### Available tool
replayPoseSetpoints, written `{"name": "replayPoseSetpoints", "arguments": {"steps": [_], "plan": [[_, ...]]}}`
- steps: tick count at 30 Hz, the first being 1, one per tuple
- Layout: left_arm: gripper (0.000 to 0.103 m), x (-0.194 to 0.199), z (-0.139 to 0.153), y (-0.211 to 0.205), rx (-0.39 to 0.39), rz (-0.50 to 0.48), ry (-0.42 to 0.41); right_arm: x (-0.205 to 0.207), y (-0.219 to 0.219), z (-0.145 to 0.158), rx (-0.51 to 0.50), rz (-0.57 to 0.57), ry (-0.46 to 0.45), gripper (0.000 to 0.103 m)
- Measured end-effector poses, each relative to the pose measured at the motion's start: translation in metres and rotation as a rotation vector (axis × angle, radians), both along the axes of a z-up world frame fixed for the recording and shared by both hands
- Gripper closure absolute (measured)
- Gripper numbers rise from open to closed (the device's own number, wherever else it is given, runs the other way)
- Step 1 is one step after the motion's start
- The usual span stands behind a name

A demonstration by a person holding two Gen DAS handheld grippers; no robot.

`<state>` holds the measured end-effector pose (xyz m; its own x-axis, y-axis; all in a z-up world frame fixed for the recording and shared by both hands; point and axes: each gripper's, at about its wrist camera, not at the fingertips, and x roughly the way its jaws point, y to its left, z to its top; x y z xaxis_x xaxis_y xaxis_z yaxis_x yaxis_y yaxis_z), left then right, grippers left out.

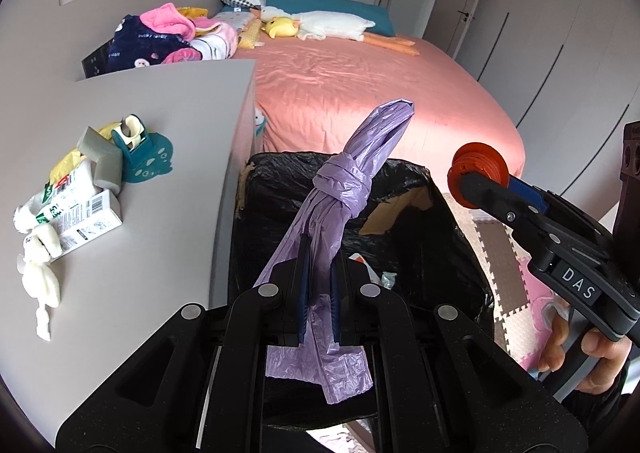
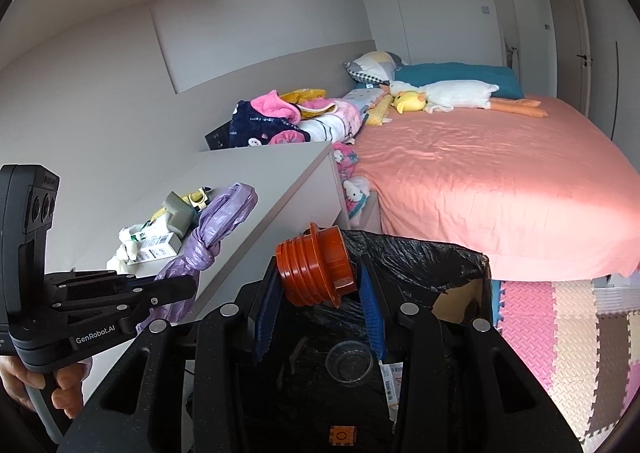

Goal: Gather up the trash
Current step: 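Carry the purple bag and orange stopper over the black trash bag, then open both tools to drop the purple bag and orange stopper into the bag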

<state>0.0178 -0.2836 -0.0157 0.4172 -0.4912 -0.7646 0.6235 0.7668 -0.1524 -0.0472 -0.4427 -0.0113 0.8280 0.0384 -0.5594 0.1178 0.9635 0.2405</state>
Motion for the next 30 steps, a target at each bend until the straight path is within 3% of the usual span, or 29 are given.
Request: {"name": "replayPoseSetpoints", "arguments": {"steps": [10,14,16,17,20,30], "plan": [[0.095,-0.003,-0.006,-0.034,0.026,-0.073,0.016,-0.012,-0.027,0.000,0.009,-0.068,-0.001,0.064],[0.094,-0.002,-0.010,-0.043,0.017,-0.132,0.060,-0.014,-0.037,0.000,0.021,-0.093,0.000,0.062],[0.057,-0.003,-0.014,-0.048,0.042,-0.158,0.062,-0.013,-0.042,0.000,0.027,-0.104,0.011,0.032],[0.005,-0.005,-0.016,-0.051,0.073,-0.152,0.043,-0.015,-0.044,0.001,0.021,-0.122,0.008,0.017],[0.007,-0.011,-0.020,-0.056,0.152,-0.132,-0.047,-0.018,-0.048,0.003,0.004,-0.156,-0.002,0.015],[0.007,-0.005,-0.024,-0.046,0.167,-0.114,-0.043,-0.014,-0.046,0.000,0.009,-0.150,0.004,0.014]]}}
